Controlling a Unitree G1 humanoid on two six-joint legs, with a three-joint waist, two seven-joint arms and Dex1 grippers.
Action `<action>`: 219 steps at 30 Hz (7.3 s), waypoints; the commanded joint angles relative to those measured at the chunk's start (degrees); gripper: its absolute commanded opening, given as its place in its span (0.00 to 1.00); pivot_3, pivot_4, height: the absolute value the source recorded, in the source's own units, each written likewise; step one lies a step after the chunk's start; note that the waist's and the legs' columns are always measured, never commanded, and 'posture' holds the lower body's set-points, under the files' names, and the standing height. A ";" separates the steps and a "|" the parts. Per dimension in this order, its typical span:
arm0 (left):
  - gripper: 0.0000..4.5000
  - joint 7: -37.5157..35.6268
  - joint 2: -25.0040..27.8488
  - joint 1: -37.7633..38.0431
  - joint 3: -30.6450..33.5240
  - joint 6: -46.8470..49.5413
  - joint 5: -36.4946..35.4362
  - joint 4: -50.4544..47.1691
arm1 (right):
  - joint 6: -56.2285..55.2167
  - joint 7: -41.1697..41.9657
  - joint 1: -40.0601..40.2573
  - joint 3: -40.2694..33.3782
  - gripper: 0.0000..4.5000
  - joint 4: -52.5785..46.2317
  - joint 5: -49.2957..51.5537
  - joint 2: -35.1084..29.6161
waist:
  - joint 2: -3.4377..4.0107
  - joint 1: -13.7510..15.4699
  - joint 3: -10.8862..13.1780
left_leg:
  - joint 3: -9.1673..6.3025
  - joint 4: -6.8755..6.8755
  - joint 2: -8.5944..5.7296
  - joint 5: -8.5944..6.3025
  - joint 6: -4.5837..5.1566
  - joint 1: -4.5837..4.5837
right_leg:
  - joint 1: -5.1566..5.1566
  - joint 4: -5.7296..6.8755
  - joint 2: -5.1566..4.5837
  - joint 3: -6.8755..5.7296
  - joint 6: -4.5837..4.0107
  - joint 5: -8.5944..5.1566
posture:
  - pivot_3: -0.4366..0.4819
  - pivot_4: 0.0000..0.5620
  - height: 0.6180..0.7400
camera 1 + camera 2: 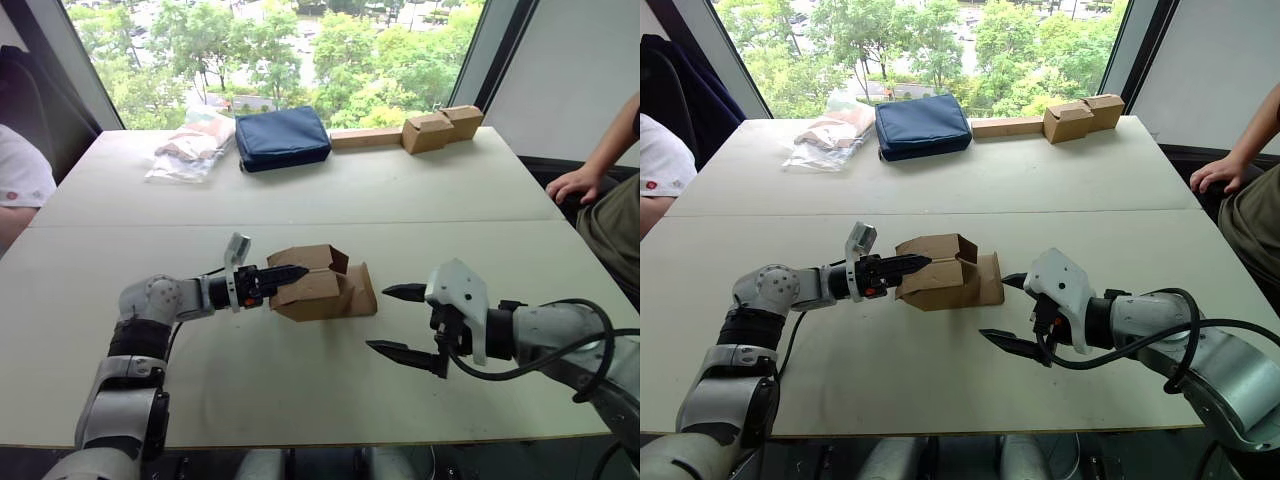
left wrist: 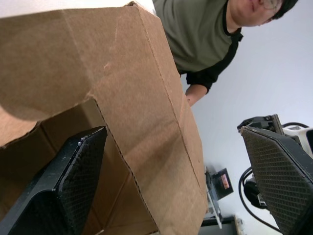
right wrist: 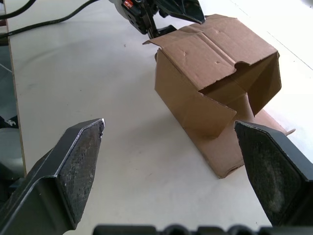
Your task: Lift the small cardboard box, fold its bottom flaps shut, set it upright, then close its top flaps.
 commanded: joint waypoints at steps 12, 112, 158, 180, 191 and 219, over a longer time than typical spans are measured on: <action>0.04 -3.74 -1.19 -1.05 0.54 -0.68 2.04 -0.90 | -1.52 -0.50 0.85 -0.06 1.00 -1.17 -0.64 -0.05 | 0.00 -0.02 0.00 | 0.00 0.01 0.01 0.00 0.00 0.00 | -0.01 0.03 0.01 0.00 0.01 0.00 | 0.48 0.27 1.00; 0.00 -12.85 11.22 -15.66 1.81 -11.69 -1.57 -22.99 | -9.02 -4.85 -19.24 0.42 0.02 14.62 1.15 17.75 | -0.07 -1.41 0.06 | 0.13 0.02 -0.02 0.06 -0.08 -0.05 | -0.45 0.74 0.15 0.12 0.00 -0.03 | 0.48 0.27 1.00; 0.00 -9.37 11.99 -14.01 2.84 -11.59 -3.32 -24.42 | -5.62 -4.06 -22.57 -16.93 0.02 24.76 17.70 16.35 | -0.08 -1.41 0.06 | 0.14 0.09 -0.02 0.05 -0.06 -0.05 | -0.42 0.75 0.11 0.12 0.00 -0.03 | 0.48 0.27 1.00; 0.00 -6.65 11.31 -13.27 4.51 -9.81 -7.24 -29.37 | -21.18 -1.08 -21.10 -12.36 0.02 44.61 -2.77 15.44 | -0.08 -1.47 0.06 | 0.17 0.11 -0.01 0.05 -0.05 -0.05 | -0.41 0.76 0.14 0.12 0.00 -0.03 | 0.48 0.27 1.00; 0.00 -5.60 11.32 -13.79 3.86 -9.55 -8.72 -29.40 | -20.14 2.36 -26.42 -8.64 0.02 44.39 -0.90 21.93 | -0.07 -1.42 0.06 | 0.16 0.17 -0.01 0.06 -0.07 -0.05 | -0.39 0.76 0.13 0.13 0.00 -0.03 | 0.48 0.27 1.00; 0.00 -5.77 10.83 -14.10 3.96 -11.31 -7.10 -25.71 | -9.93 -7.66 -21.78 -9.46 0.14 29.49 20.43 34.33 | -0.06 -1.51 0.07 | 0.15 0.21 -0.01 0.04 -0.04 -0.05 | -0.40 0.79 0.12 0.13 0.00 -0.03 | 0.48 0.27 1.00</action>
